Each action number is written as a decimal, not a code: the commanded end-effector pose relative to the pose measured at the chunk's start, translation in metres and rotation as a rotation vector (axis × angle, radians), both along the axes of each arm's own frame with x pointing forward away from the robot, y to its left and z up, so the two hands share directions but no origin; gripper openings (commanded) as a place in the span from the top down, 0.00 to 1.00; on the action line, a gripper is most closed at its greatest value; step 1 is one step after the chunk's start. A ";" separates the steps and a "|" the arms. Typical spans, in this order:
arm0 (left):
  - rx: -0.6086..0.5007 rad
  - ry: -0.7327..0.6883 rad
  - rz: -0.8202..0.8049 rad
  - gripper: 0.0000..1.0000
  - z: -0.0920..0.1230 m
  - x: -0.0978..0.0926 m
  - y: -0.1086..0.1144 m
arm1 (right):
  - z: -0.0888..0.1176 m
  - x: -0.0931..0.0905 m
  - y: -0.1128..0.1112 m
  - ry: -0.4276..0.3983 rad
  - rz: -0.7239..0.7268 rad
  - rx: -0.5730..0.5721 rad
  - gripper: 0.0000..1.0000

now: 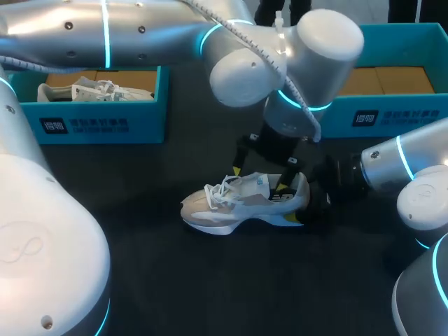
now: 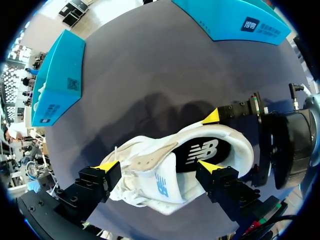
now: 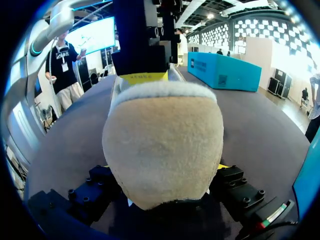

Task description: Take the shoe out of the shoebox, open the shoe tongue, remove and reinsert the insole, then place the shoe into the shoebox

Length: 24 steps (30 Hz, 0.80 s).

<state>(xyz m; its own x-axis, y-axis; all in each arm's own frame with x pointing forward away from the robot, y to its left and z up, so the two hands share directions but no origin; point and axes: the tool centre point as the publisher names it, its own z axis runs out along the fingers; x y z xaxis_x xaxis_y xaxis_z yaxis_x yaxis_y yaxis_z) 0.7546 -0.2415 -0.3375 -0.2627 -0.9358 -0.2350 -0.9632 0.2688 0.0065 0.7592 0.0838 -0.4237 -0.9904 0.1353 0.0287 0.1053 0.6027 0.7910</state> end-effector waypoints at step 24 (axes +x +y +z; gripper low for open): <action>0.092 -0.013 0.025 0.00 -0.016 -0.008 0.002 | -0.002 0.001 0.003 0.000 -0.001 -0.003 1.00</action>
<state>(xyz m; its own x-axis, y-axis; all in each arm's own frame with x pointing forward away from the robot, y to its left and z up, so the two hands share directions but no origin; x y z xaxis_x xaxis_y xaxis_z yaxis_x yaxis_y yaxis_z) 0.7504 -0.2383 -0.3582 -0.2441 -0.9207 -0.3045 -0.9685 0.2471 0.0293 0.7593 0.0838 -0.4237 -0.9904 0.1353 0.0289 0.1054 0.6027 0.7910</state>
